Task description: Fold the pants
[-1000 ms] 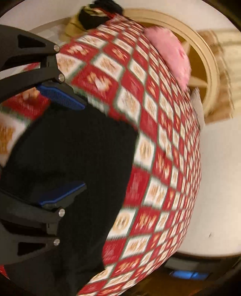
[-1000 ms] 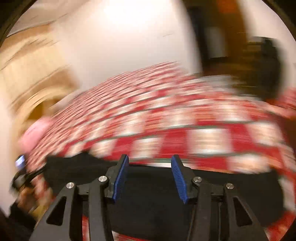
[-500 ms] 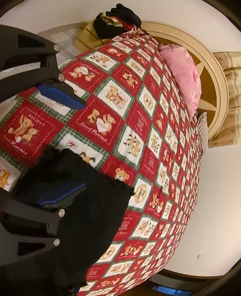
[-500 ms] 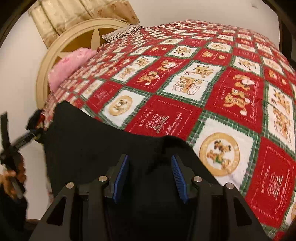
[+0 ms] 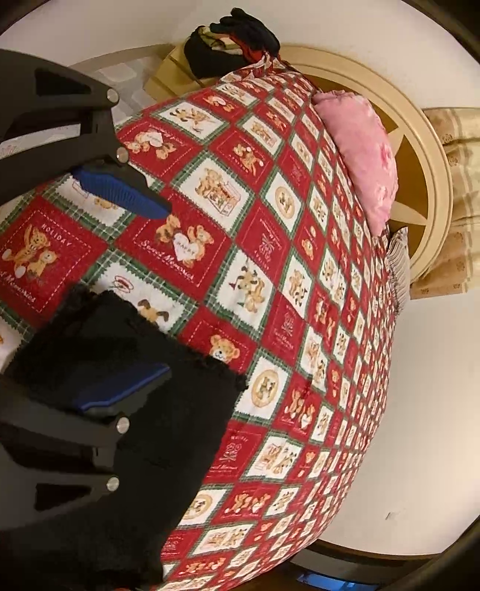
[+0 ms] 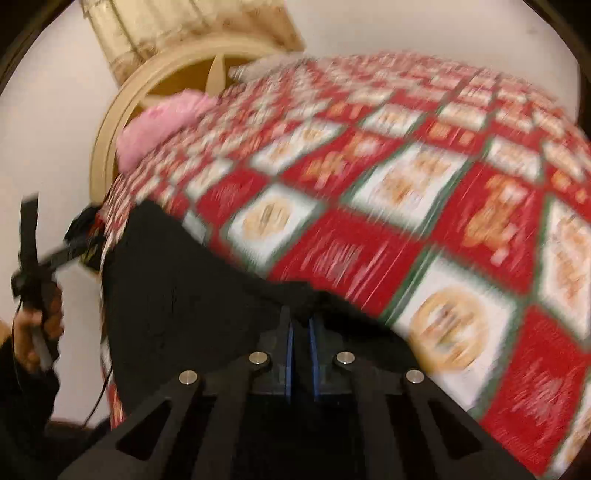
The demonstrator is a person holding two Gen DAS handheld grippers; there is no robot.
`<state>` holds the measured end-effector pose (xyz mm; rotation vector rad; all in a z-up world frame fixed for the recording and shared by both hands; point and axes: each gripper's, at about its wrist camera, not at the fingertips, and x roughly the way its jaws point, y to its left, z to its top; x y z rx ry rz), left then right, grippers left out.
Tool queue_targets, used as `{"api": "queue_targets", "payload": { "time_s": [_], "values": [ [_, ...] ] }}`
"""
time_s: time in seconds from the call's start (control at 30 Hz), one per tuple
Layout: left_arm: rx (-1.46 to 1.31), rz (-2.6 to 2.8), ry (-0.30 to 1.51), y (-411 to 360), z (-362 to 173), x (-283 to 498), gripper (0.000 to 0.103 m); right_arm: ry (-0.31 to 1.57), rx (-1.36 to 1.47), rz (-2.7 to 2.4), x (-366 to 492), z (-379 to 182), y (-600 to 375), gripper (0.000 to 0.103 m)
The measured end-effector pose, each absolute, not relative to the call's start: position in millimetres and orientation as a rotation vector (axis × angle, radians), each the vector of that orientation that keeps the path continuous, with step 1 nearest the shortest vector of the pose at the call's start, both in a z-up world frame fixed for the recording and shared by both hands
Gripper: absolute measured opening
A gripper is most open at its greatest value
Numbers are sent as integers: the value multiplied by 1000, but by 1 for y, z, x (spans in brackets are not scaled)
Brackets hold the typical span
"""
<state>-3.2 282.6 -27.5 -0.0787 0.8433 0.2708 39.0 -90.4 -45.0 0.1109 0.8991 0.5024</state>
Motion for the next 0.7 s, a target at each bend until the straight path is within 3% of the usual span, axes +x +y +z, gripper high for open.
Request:
{"api": "queue_targets", "payload": {
  "time_s": [0.17,0.27,0.33,0.4,0.53,0.7],
  "values": [
    [-19,290,848,276,-33,-2,83,948,-86,434,61,-70,-68,7],
    [-13,306,881,278,-43,0,83,910,-42,417,67,-81,-79,8],
    [9,320,898,278,-48,0,83,924,31,421,70,-80,-91,13],
    [15,324,901,281,-48,-2,83,908,87,377,66,-69,-106,26],
    [-6,332,872,291,-39,-7,83,825,181,198,37,-28,-140,26],
    [-108,262,864,306,-34,-15,86,833,110,485,-26,-13,-82,26]
  ]
}}
